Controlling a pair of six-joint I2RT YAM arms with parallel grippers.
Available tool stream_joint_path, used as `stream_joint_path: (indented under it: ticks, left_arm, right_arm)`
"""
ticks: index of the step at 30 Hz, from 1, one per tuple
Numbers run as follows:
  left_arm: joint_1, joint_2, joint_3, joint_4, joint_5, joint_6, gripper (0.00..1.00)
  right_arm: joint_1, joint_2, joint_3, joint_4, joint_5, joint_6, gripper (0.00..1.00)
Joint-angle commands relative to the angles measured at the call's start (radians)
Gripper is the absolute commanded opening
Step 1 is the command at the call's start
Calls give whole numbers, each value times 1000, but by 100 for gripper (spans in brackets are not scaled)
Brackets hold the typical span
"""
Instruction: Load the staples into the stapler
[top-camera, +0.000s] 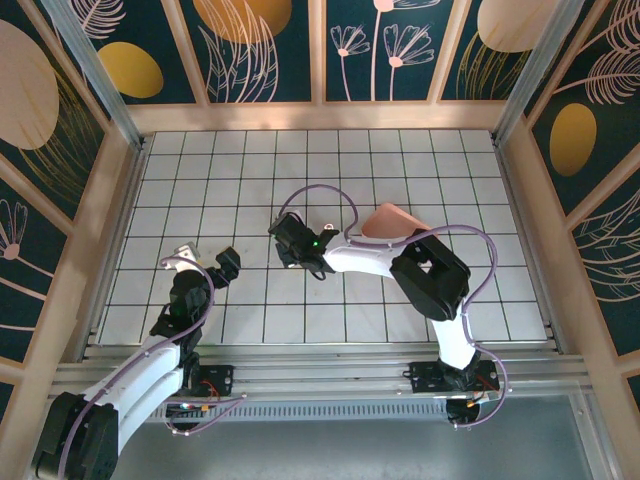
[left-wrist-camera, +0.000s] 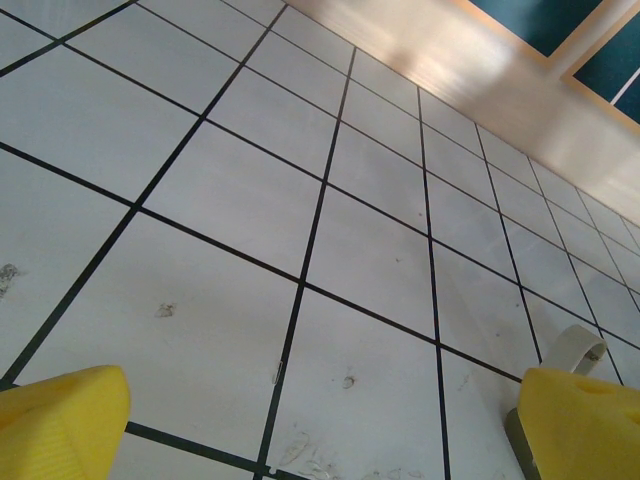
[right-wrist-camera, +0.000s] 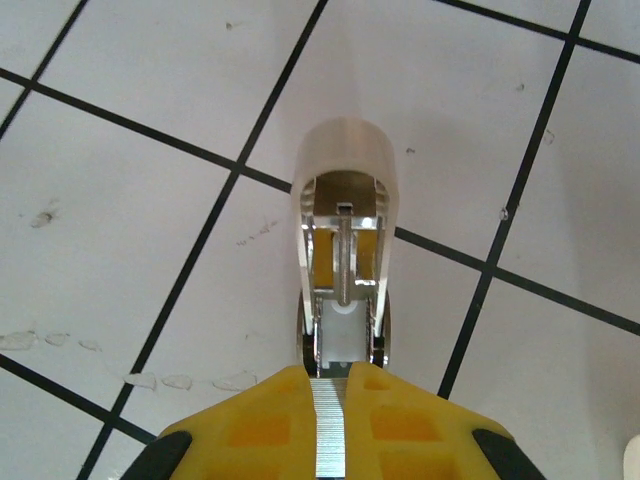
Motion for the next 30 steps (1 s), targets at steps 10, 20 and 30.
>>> stream_joint_path:
  ticks: [10, 20, 30]
  left_arm:
    - [5, -9, 16, -12, -18, 19, 99]
    - [6, -12, 19, -17, -20, 21, 99]
    - [5, -11, 20, -20, -20, 21, 99]
  right_arm:
    - [3, 18, 29, -6, 2, 21, 10]
    - [-3, 31, 7, 1, -8, 29, 9]
    - [-7, 44, -8, 10, -8, 28, 9]
